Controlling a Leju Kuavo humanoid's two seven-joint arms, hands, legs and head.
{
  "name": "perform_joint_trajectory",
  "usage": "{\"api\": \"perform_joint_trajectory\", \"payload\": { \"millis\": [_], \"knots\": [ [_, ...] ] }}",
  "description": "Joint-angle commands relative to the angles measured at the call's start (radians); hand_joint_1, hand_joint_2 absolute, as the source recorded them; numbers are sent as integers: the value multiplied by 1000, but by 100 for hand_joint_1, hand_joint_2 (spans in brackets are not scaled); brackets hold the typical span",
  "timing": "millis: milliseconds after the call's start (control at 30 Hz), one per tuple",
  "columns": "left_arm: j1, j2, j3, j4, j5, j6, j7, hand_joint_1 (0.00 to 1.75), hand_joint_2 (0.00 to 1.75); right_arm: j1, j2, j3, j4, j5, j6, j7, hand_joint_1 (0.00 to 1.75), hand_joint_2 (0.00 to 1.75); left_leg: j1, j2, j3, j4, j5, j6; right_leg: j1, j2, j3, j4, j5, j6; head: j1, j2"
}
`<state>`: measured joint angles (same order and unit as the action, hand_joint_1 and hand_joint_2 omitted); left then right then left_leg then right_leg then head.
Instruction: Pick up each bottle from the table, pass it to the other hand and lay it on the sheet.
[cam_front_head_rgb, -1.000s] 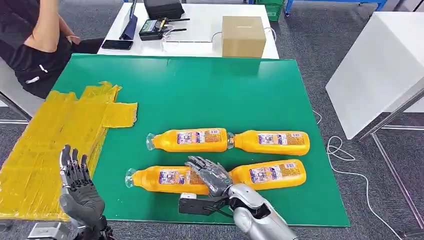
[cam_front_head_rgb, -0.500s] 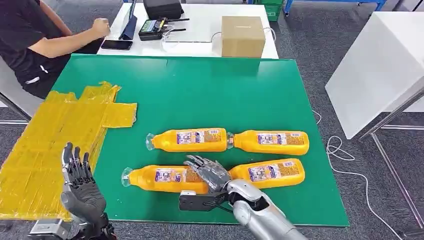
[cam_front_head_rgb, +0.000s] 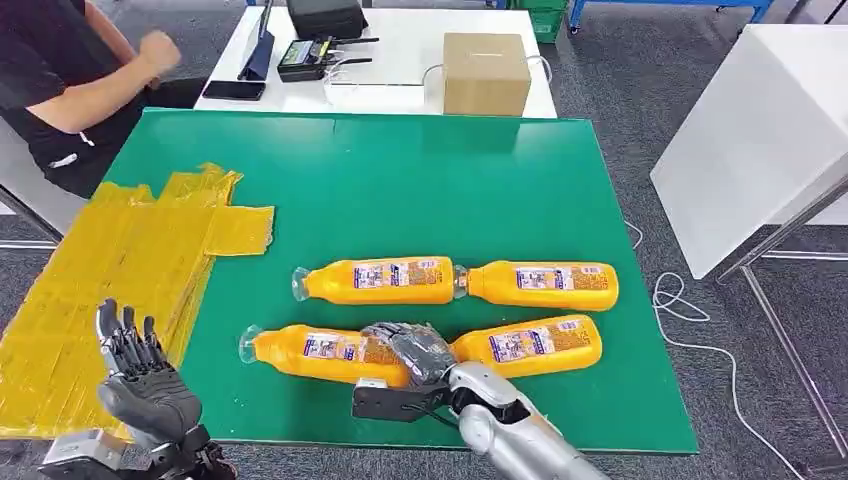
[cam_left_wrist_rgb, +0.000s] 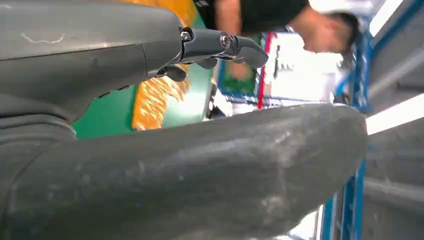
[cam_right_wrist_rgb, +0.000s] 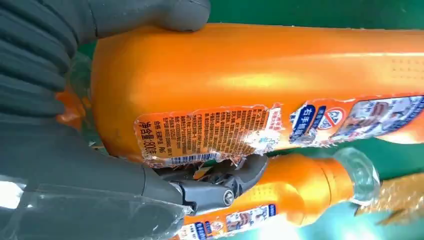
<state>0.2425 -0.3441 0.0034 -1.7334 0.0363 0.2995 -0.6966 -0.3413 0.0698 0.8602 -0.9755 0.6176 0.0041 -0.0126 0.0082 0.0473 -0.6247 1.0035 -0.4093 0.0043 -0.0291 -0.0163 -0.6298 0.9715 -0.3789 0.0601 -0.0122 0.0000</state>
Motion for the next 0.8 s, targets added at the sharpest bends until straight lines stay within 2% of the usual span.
{"api": "perform_joint_trajectory", "payload": {
  "millis": [33, 67, 167, 233, 367, 400, 433, 500, 533, 567, 633, 767, 800],
  "knots": [
    [31, -5, 77, -79, 154, 138, -2, 0, 0, 127, 15, -95, -122, -25, -66, -9, 175, 175, 2, -3, 4, 1, -3, -1, 1, 1, 4, 0, -2, -4, 0, 0],
    [44, -5, 88, -99, 198, 154, -2, 0, 175, 137, 20, -106, -153, -29, -74, -11, 175, 175, 1, -3, 4, 0, -3, -1, 1, 0, 3, 0, -2, -3, 0, 0],
    [78, -5, 107, -119, 296, 183, -2, 0, 175, 202, 54, -176, -269, -45, -111, -52, 175, 175, 1, -4, 3, 0, -3, -1, 1, 0, 3, 0, -3, -4, 0, 0],
    [95, -5, 107, -97, 343, 120, 33, 0, 175, 237, 63, -213, -359, -56, -159, -115, 175, 175, 1, -2, 2, 0, -3, -1, 1, 1, 1, 1, -2, -3, 0, 0],
    [88, -5, 103, -80, 345, 114, 37, 0, 175, 245, 57, -220, -392, -59, -156, -115, 175, 175, 1, -5, 3, 1, -4, -1, 1, 0, 3, 1, -4, -3, 0, 0],
    [85, -5, 101, -64, 357, 35, 109, 0, 175, 252, 64, -231, -406, -80, -177, -170, 175, 175, 2, -6, 6, 2, -6, -1, 2, 0, 6, 1, -6, -4, 0, 0],
    [82, -5, 99, -52, 369, -2, 146, 0, 175, 254, 65, -234, -414, -86, -183, -186, 175, 175, 0, -4, 1, 0, -2, -1, 0, 0, 2, 0, -3, -2, 0, 0],
    [85, -5, 112, 15, 493, -227, 303, 0, 175, 246, 69, -230, -425, -106, -194, -231, 175, 175, 1, -5, 2, 0, -3, -1, 0, -1, 3, 0, -4, -3, 0, 0],
    [88, -5, 111, 43, 535, -305, 356, 0, 175, 236, 70, -224, -419, -112, -195, -245, 175, 175, 0, -4, 1, -1, -2, 0, -1, -1, 1, 0, -3, -2, 0, 0],
    [93, -5, 125, 70, 562, -366, 392, 0, 175, 225, 73, -218, -407, -115, -199, -254, 175, 175, 2, -6, 7, 0, -5, -1, 0, 0, 7, 0, -5, -5, 0, 0],
    [94, 8, 126, 139, 602, -550, 462, 0, 175, 194, 70, -196, -373, -130, -188, -270, 175, 175, 1, -2, 6, -2, -4, -1, -1, 3, 6, -1, -3, -4, 0, 0],
    [87, 2, 135, 161, 599, -583, 465, 0, 175, 186, 73, -191, -356, -135, -186, -276, 175, 175, 0, -2, 2, -2, -2, 0, -1, 1, 2, -1, -2, -2, 0, 0],
    [87, 16, 118, 165, 612, -637, 486, 0, 175, 182, 69, -182, -349, -134, -180, -281, 175, 175, 0, -3, 4, -2, -3, 0, -1, 1, 4, -1, -3, -3, 0, 0]
  ]
}}
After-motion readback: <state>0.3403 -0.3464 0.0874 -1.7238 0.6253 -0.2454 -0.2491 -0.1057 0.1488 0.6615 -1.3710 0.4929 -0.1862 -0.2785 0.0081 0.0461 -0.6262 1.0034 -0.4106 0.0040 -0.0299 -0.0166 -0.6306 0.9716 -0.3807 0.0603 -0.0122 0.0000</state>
